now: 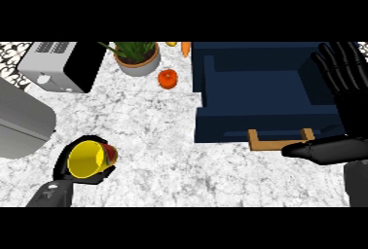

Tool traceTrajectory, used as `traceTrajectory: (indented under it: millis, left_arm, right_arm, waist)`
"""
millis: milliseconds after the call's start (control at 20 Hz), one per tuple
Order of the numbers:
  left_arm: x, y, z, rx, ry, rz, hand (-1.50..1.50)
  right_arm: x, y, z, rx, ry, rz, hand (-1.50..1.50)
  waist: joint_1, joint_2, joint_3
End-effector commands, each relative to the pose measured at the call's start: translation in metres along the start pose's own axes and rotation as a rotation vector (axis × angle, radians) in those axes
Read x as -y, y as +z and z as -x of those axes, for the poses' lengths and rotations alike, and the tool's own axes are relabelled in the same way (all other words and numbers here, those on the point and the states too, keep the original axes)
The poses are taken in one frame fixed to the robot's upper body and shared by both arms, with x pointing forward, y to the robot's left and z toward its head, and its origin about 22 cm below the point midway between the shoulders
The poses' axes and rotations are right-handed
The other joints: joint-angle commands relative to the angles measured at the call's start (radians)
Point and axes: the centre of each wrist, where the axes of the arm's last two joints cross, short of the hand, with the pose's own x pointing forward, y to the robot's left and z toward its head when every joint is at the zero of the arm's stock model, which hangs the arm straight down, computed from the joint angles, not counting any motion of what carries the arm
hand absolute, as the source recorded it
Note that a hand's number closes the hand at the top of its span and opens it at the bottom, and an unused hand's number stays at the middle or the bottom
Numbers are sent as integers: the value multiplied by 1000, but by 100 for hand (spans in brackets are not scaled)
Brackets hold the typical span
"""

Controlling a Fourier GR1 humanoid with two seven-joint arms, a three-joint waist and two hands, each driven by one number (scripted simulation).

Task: Pick up the cup, place it into the drawer and close the drawer

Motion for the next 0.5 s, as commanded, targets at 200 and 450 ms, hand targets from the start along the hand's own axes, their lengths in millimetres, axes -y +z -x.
traceTrajectory:
  millis: [200, 450]
  left_arm:
    - [32, -37, -5, 297, 117, -124, 150]
    - [52, -44, -2, 329, 116, -276, 150]
  right_arm:
    - [5, -6, 1, 9, 5, 1, -150]
    - [-8, 2, -10, -2, -2, -12, -150]
  waist:
    - [7, 0, 1]
    - [4, -3, 2]
